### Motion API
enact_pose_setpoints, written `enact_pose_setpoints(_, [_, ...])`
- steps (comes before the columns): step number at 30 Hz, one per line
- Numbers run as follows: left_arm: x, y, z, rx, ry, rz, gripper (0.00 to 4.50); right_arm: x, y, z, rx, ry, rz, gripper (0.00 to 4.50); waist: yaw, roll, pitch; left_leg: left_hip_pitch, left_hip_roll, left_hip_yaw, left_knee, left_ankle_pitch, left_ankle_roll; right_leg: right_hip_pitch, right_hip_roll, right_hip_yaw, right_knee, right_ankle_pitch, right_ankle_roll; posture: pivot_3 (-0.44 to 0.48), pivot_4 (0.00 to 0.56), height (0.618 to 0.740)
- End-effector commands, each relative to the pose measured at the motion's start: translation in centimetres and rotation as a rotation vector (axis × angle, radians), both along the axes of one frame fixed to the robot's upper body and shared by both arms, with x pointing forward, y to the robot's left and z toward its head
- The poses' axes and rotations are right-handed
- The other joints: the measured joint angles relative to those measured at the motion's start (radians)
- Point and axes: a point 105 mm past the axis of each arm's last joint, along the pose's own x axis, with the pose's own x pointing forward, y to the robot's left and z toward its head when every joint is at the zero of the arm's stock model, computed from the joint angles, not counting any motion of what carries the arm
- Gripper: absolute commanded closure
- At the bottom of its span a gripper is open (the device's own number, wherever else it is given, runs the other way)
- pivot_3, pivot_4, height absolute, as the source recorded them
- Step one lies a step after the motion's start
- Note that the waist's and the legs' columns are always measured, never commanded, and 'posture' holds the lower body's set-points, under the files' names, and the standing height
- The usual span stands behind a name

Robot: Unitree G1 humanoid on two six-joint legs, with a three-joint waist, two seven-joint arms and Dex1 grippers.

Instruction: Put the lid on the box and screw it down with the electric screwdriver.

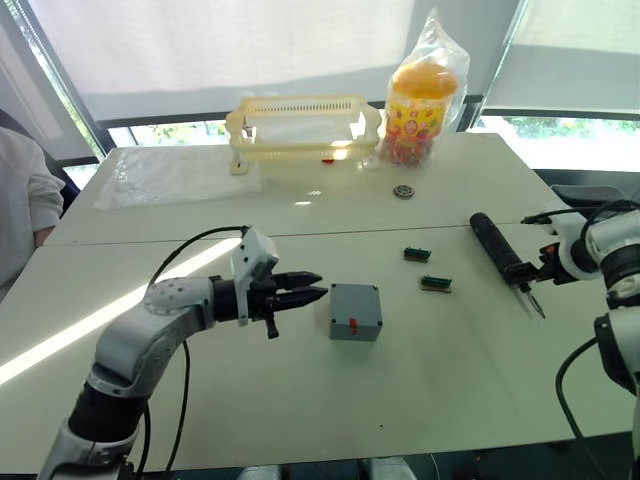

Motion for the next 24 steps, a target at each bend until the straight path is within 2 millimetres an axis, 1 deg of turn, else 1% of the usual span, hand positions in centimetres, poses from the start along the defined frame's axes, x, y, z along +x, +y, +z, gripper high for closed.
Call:
enact_pose_setpoints(1, [-0.3, 0.1, 1.0, -0.014, -0.046, 0.015, 3.37, 0.7, -0.1, 0.9, -0.035, -0.044, 0.006, 0.05, -0.001, 0.0, 0.0, 0.0, 0.0, 0.0, 0.0, 0.0, 0.0, 0.0, 0.0, 0.0, 0.0, 0.0, 0.0, 0.0, 0.15, 0.74])
enact_pose_setpoints(3, [-0.3, 0.1, 1.0, -0.015, -0.045, 0.02, 3.37, 0.9, -0.1, 0.6, -0.053, -0.05, 0.009, 0.59, -0.002, 0.0, 0.0, 0.0, 0.0, 0.0, 0.0, 0.0, 0.0, 0.0, 0.0, 0.0, 0.0, 0.0, 0.0, 0.0, 0.15, 0.74])
enact_pose_setpoints(4, [-0.3, 0.2, 1.0, -0.014, -0.043, 0.026, 3.37, 1.0, -0.1, 0.5, -0.062, -0.055, 0.011, 0.97, -0.002, 0.0, 0.0, 0.0, 0.0, 0.0, 0.0, 0.0, 0.0, 0.0, 0.0, 0.0, 0.0, 0.0, 0.0, 0.0, 0.15, 0.74])
enact_pose_setpoints(6, [-0.2, 0.3, 0.9, -0.014, -0.041, 0.033, 3.37, 1.2, 0.0, 0.4, -0.073, -0.061, 0.018, 1.91, -0.003, 0.0, 0.0, 0.0, 0.0, 0.0, 0.0, 0.0, 0.0, 0.0, 0.0, 0.0, 0.0, 0.0, 0.0, 0.0, 0.15, 0.74])
enact_pose_setpoints(7, [-0.2, 0.3, 0.9, -0.014, -0.039, 0.037, 3.37, 1.2, 0.0, 0.3, -0.073, -0.058, 0.024, 2.53, -0.003, 0.0, 0.0, 0.0, 0.0, 0.0, 0.0, 0.0, 0.0, 0.0, 0.0, 0.0, 0.001, 0.0, 0.0, 0.0, 0.15, 0.74])
enact_pose_setpoints(8, [-0.2, 0.3, 0.9, -0.013, -0.037, 0.04, 3.37, 1.1, 0.0, 0.2, -0.079, -0.053, 0.032, 2.8, -0.003, 0.0, 0.0, 0.0, 0.0, 0.0, 0.0, 0.0, 0.0, 0.0, 0.0, 0.0, 0.001, 0.0, 0.0, 0.0, 0.15, 0.74])
enact_pose_setpoints(11, [-0.2, 0.4, 0.8, -0.012, -0.033, 0.043, 3.37, 1.0, -0.1, 0.3, -0.084, -0.047, 0.039, 2.79, -0.003, 0.0, 0.0, 0.0, 0.0, 0.0, 0.0, 0.0, 0.0, 0.0, 0.0, 0.0, 0.001, 0.0, 0.0, 0.0, 0.15, 0.74])
enact_pose_setpoints(15, [0.0, 0.4, 0.7, -0.008, -0.032, 0.041, 3.37, 0.7, -0.4, 1.1, -0.065, -0.045, 0.033, 2.79, -0.002, 0.0, 0.0, 0.0, 0.0, 0.0, 0.0, 0.0, 0.0, 0.0, 0.0, 0.0, 0.001, 0.0, 0.0, 0.0, 0.15, 0.74])
enact_pose_setpoints(20, [-0.1, 0.3, 0.6, 0.003, -0.033, 0.028, 3.37, -0.6, -1.1, 3.0, 0.019, -0.037, -0.024, 2.79, 0.002, 0.001, 0.0, 0.0, 0.0, 0.0, 0.0, 0.0, 0.0, 0.0, 0.0, 0.0, 0.001, 0.0, 0.0, 0.0, 0.15, 0.74])
enact_pose_setpoints(24, [0.0, 0.2, 0.7, 0.0, -0.032, 0.018, 3.37, -1.9, -0.5, 3.7, 0.108, -0.01, -0.026, 2.79, 0.002, 0.002, 0.0, 0.0, 0.0, 0.0, 0.0, 0.0, 0.0, 0.0, 0.0, 0.0, 0.002, 0.0, 0.0, 0.0, 0.15, 0.74])
